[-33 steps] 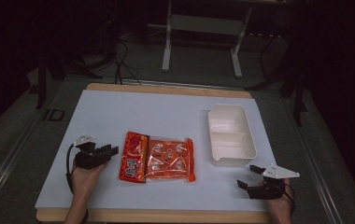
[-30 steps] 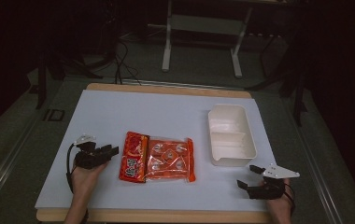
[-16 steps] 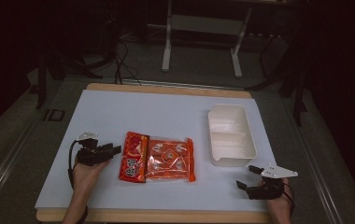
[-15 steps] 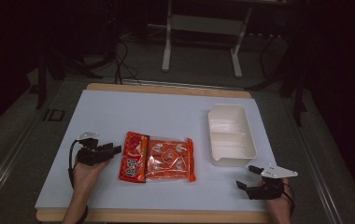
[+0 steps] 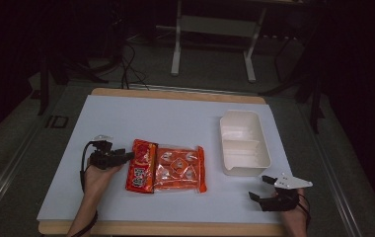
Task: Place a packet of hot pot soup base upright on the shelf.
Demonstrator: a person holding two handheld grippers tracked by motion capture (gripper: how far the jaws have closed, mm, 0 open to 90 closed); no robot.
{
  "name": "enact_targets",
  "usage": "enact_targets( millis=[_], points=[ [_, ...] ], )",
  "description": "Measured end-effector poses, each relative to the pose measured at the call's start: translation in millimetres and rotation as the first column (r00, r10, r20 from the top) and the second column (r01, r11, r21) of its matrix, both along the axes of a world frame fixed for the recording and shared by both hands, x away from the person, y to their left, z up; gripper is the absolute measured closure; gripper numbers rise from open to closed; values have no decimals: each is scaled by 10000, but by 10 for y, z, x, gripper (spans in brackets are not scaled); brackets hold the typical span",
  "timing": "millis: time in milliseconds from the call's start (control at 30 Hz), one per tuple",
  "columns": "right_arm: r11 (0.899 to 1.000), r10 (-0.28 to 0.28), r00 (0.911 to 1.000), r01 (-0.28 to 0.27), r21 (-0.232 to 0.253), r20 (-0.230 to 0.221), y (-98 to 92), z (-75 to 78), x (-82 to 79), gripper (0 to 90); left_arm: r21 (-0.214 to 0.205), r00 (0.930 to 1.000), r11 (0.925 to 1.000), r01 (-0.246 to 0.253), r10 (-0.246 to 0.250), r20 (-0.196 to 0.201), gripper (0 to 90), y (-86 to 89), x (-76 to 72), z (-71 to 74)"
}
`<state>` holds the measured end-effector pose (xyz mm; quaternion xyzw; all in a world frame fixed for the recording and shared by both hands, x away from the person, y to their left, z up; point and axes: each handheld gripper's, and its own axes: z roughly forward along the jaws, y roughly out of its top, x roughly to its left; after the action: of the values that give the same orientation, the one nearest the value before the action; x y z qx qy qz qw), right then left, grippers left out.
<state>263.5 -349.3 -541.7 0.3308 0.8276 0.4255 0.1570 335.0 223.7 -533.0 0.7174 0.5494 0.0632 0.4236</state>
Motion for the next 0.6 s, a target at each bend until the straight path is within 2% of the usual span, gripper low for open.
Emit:
enact_targets(
  millis=[100,233,367,467,533,600],
  points=[
    [10000,18,10000,-18,-2,10,0,0,0,137,233,10000,9997,7,-8,44,488,-40,25,-14],
    [10000,27,10000,-27,1,-5,0,0,1,137,233,9997,9996,164,-159,-204,513,-80,63,-49],
    [10000,60,10000,-60,10,-25,0,0,1,137,167,9988,9994,290,-283,-392,553,-120,76,-92],
    [10000,69,10000,-69,16,-43,-1,1,2,137,-41,9982,9994,346,-348,-484,572,-128,77,-94],
    [10000,83,10000,-82,22,-48,-1,1,2,137,-263,9966,9980,583,-597,-570,589,-150,74,-96],
    [10000,87,10000,-87,37,-49,0,0,3,137,-253,9941,9954,924,-937,-554,592,-204,63,-78]
  ],
)
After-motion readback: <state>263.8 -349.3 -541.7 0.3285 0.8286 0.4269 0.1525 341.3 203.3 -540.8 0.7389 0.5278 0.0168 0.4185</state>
